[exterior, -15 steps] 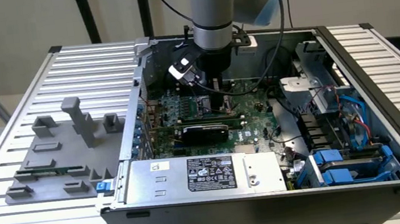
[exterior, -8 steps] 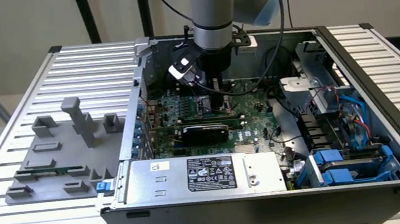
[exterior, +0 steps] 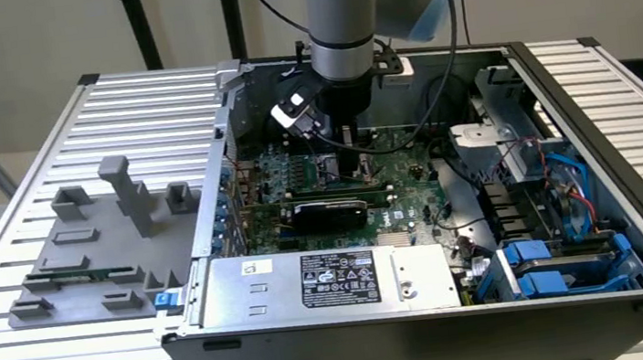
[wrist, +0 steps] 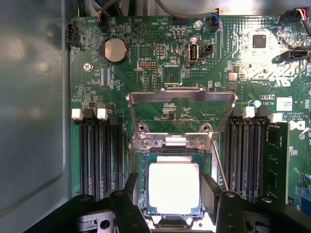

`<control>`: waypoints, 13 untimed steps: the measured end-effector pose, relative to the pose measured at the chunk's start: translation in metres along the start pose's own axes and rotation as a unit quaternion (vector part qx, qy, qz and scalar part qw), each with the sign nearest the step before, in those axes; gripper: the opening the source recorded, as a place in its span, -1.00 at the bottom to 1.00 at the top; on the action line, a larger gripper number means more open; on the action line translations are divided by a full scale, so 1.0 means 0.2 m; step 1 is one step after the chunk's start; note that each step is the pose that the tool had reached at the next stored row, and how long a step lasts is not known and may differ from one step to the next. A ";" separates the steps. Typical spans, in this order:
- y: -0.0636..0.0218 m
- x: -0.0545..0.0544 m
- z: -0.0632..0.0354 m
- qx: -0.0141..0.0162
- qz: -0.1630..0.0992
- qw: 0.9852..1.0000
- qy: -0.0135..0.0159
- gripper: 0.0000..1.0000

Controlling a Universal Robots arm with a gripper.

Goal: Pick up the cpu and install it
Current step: 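Place the cpu into insertion slot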

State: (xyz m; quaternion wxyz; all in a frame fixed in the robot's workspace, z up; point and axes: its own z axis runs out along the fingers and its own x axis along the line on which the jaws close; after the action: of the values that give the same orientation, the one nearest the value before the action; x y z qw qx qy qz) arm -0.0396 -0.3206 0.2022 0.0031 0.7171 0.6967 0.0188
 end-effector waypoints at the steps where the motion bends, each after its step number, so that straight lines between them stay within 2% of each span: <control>1: 0.000 0.00 0.000 0.000 0.000 1.000 0.001 0.25; 13: 0.000 0.00 0.001 -0.001 0.000 1.000 0.010 0.25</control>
State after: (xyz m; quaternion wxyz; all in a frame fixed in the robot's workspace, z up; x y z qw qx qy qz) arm -0.0396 -0.3206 0.2020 -0.0031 0.7170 0.6965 0.0262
